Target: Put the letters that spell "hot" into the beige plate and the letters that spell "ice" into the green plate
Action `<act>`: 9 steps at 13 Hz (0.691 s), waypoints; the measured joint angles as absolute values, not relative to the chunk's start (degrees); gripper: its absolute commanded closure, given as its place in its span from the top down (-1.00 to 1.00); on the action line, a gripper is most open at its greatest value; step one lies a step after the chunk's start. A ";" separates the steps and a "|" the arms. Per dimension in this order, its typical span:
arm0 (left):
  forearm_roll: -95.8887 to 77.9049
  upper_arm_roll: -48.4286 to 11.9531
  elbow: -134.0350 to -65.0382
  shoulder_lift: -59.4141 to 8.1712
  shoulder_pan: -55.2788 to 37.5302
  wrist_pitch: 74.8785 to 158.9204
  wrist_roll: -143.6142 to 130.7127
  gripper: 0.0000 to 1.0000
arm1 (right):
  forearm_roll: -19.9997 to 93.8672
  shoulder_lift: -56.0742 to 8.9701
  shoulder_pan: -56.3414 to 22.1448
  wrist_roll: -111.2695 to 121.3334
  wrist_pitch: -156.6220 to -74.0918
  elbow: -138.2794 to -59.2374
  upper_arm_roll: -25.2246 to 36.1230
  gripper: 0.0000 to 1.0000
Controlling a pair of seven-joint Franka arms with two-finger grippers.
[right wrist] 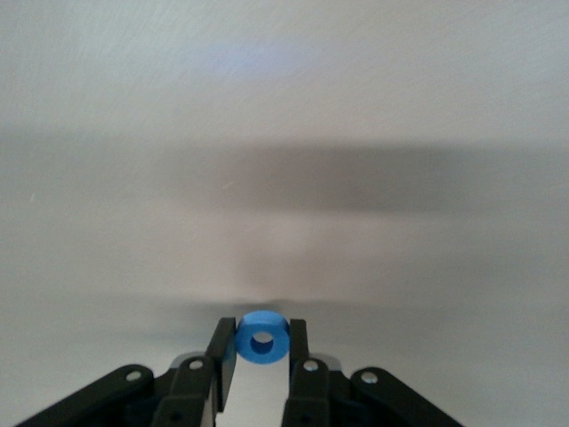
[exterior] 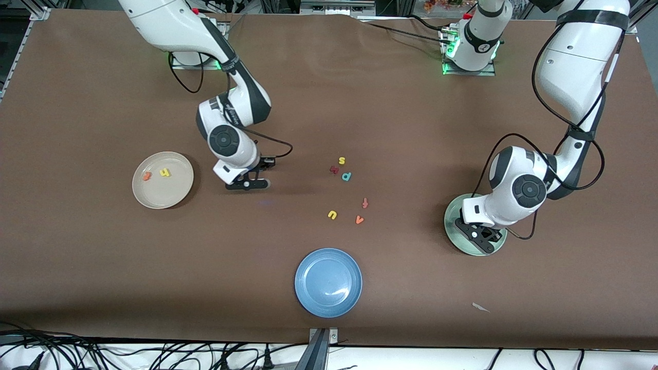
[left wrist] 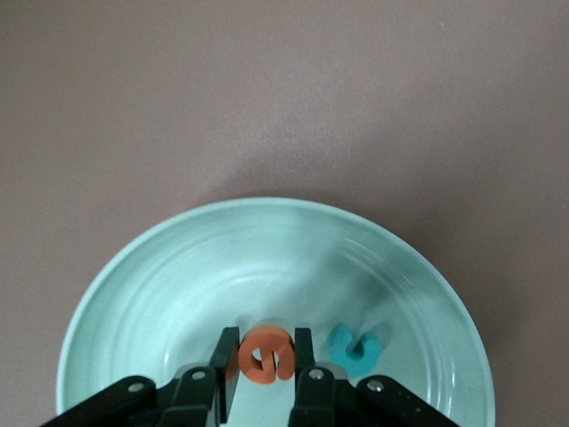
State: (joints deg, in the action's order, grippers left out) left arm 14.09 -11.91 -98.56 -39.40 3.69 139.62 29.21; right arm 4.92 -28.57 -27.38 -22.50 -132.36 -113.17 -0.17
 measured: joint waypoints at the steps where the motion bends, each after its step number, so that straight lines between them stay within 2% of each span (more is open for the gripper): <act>1: 14.09 -11.90 -98.16 -39.19 3.71 139.34 29.60 1.00 | 4.92 -27.27 -27.35 -22.29 -129.54 -112.05 1.58 -0.62; 5: 14.09 -12.23 -97.16 -35.72 3.72 133.43 29.70 1.00 | 4.90 -23.08 -27.18 -13.11 -117.54 -108.01 11.79 -0.62; 7: 13.85 -12.52 -97.07 -32.95 3.58 129.72 29.66 1.00 | 4.90 -23.22 -26.69 -7.33 -115.66 -108.42 16.23 -0.62; 9: 10.63 -12.66 -96.92 -29.17 2.69 124.07 28.67 1.00 | 4.90 -24.51 -25.92 -4.16 -115.70 -109.92 17.62 -0.61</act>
State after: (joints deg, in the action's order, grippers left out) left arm 10.63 -12.66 -96.92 -29.17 2.69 124.07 28.67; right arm 4.90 -24.51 -25.92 -4.16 -115.70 -109.92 17.62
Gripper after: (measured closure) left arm 0.000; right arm 0.722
